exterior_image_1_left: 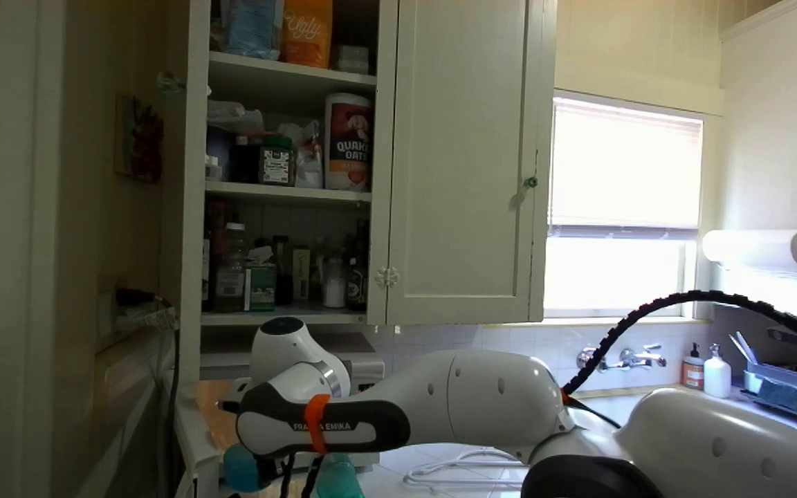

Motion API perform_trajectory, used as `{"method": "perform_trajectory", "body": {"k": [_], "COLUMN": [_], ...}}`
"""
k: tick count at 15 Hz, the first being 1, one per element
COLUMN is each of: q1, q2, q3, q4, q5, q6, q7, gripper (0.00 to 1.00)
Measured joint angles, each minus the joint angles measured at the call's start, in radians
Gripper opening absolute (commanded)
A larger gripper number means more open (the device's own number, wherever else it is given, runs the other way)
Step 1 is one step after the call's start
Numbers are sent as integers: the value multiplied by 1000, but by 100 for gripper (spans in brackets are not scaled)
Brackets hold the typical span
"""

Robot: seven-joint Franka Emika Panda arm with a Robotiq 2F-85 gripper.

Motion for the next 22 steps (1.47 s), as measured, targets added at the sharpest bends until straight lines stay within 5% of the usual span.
{"method": "perform_trajectory", "body": {"k": [22], "q1": [38], "q2": [-22], "q3": [-59], "q4": [9], "q5": [-1], "q6": [121], "q7": [67], "gripper": [4]}}
